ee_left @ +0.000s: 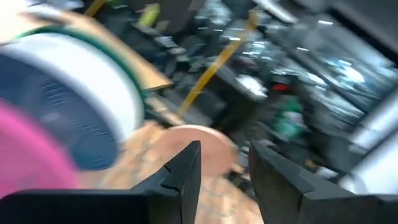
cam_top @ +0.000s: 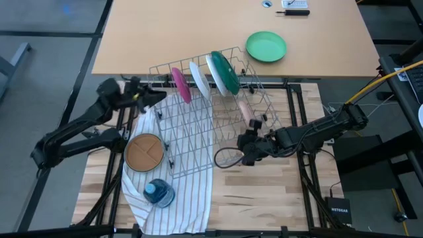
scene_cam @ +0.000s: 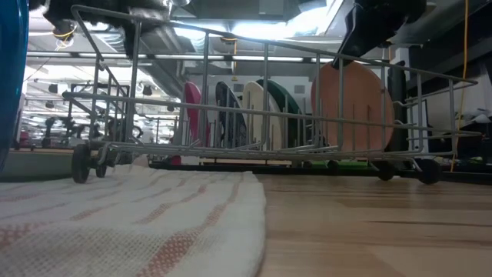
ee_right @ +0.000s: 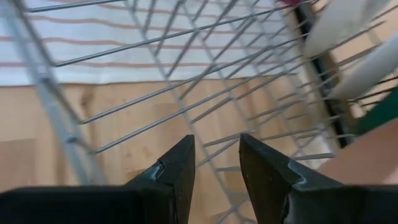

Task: Sort dishes
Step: Put the brown plate into the dish rack

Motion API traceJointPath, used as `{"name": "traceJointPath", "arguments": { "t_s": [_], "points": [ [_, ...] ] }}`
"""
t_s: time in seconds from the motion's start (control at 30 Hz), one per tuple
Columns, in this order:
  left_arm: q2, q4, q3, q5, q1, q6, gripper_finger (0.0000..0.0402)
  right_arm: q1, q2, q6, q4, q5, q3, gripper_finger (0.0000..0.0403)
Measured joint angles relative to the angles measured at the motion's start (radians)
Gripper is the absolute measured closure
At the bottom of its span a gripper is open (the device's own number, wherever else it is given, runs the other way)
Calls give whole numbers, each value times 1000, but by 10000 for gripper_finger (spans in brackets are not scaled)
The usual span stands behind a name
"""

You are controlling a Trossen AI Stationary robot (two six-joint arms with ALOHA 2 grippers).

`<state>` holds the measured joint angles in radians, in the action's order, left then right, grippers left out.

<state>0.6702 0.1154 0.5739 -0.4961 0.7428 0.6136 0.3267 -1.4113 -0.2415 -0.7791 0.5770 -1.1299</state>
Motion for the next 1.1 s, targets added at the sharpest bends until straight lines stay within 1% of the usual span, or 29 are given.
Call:
{"name": "traceJointPath", "arguments": {
  "t_s": [0.13,0.23,0.37,0.5,0.63,0.77,0.87,1.03,1.1],
  "points": [
    [-129,1,0,-51,-77,-56,288,0,0,-5,13,-87,0,274],
    [-219,0,0,-72,-144,-70,295,0,0,-43,23,-136,0,274],
    [-322,1,0,-97,-242,-63,304,0,0,-92,22,-172,0,274],
    [-377,-49,0,-106,-339,-62,314,0,0,-148,23,-189,0,274],
    [-381,-177,0,-105,-425,-63,327,0,0,-215,23,-189,0,274],
    [-345,-296,0,-101,-503,-59,345,0,0,-257,27,-190,0,274],
    [-314,-326,0,-78,-558,-40,363,0,0,-264,30,-203,0,274],
    [-294,-328,0,-75,-635,-3,395,0,0,-305,31,-206,0,274],
    [-294,-367,6,-75,-662,22,399,0,0,-314,31,-205,0,274]
  ]
}}
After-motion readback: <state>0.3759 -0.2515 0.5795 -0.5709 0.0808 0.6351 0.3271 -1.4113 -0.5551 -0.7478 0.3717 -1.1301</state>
